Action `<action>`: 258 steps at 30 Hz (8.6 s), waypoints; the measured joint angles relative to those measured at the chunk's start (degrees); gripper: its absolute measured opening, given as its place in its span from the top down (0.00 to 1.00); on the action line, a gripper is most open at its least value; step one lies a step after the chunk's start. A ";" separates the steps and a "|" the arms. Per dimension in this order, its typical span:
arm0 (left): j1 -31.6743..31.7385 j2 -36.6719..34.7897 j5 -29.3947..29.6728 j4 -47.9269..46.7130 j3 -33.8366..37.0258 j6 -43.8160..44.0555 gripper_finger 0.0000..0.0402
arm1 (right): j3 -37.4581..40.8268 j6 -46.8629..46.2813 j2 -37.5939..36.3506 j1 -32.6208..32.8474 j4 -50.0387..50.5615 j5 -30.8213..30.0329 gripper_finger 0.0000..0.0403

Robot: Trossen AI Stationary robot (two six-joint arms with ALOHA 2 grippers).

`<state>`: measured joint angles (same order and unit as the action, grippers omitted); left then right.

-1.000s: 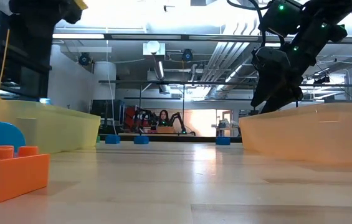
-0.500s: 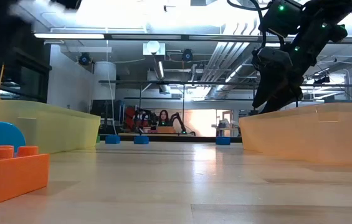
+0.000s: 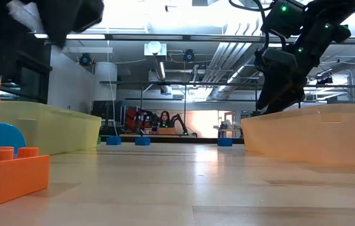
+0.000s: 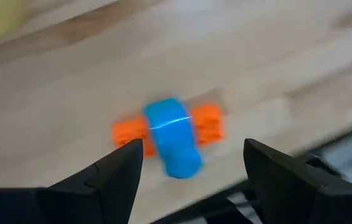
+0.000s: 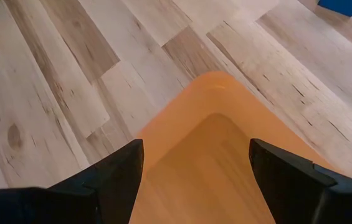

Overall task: Sort blocks by size
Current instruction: Put the large blue game piece into the yellow bin, then put the small orange game piece into the orange bin, then put the small green game piece into the orange bin

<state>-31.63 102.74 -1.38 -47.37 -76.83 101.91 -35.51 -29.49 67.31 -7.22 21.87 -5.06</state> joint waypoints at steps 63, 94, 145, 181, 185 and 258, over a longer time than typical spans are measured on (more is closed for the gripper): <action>3.75 -7.40 18.65 -16.87 -6.76 -16.31 0.84 | 0.02 3.84 0.02 -0.02 2.43 -0.79 0.29; 19.78 -49.60 16.89 -22.30 27.07 -33.92 0.29 | -2.87 -19.99 0.00 1.46 -20.34 14.68 0.29; 23.01 -59.27 27.24 2.32 27.03 -45.01 0.24 | -6.67 -81.04 21.09 57.75 12.99 24.76 0.32; 23.01 -59.49 24.08 4.45 27.03 -48.91 0.24 | -21.41 -37.34 8.37 26.79 44.72 10.11 0.29; 23.01 -59.47 24.09 4.47 27.03 -48.25 0.24 | -23.54 -31.89 6.62 17.88 49.97 5.11 0.26; 22.99 -59.47 23.75 11.05 27.03 -47.37 0.24 | -15.04 -20.98 27.28 -39.21 14.09 0.90 0.46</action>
<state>-8.64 43.27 22.37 -36.32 -49.80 54.54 -50.54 -50.47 94.59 -46.43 35.96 -4.16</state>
